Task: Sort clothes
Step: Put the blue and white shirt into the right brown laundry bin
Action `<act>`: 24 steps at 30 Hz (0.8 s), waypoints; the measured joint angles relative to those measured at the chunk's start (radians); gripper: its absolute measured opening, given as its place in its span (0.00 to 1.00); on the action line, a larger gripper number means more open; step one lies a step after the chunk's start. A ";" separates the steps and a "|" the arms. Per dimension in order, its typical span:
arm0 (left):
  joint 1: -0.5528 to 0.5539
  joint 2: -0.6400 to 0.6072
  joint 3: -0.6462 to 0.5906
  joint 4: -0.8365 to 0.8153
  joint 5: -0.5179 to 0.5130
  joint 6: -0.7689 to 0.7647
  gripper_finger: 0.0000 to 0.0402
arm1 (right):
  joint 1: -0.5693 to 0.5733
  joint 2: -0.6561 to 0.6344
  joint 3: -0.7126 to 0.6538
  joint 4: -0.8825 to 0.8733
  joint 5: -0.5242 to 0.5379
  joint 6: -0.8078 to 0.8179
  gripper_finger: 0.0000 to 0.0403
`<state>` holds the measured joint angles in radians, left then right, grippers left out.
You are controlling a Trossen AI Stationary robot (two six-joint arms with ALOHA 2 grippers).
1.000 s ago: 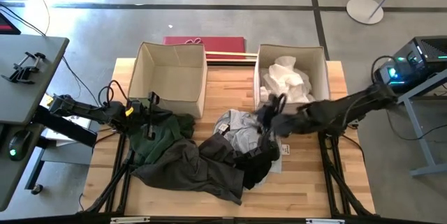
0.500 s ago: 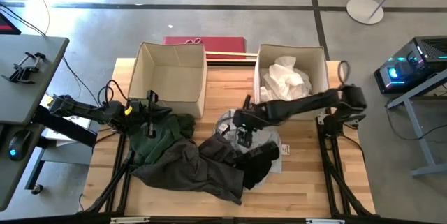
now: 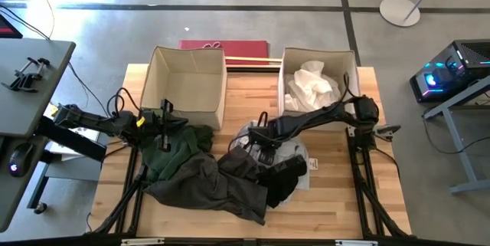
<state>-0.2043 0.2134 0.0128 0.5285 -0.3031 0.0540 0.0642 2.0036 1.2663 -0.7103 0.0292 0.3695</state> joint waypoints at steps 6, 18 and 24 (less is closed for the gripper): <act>0.000 0.000 0.000 0.000 0.000 0.001 0.00 | 0.034 -0.060 0.143 -0.009 0.059 -0.085 0.04; 0.000 0.000 0.000 -0.003 0.001 -0.016 0.00 | 0.232 -0.273 0.743 -0.070 1.134 -0.592 0.02; 0.000 0.000 0.000 0.000 0.000 -0.016 0.00 | 0.349 -0.275 1.078 -0.017 1.529 -0.939 0.03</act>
<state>-0.2043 0.2134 0.0128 0.5286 -0.3027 0.0376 0.4132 1.7289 2.3442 -0.7273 1.5577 -0.5699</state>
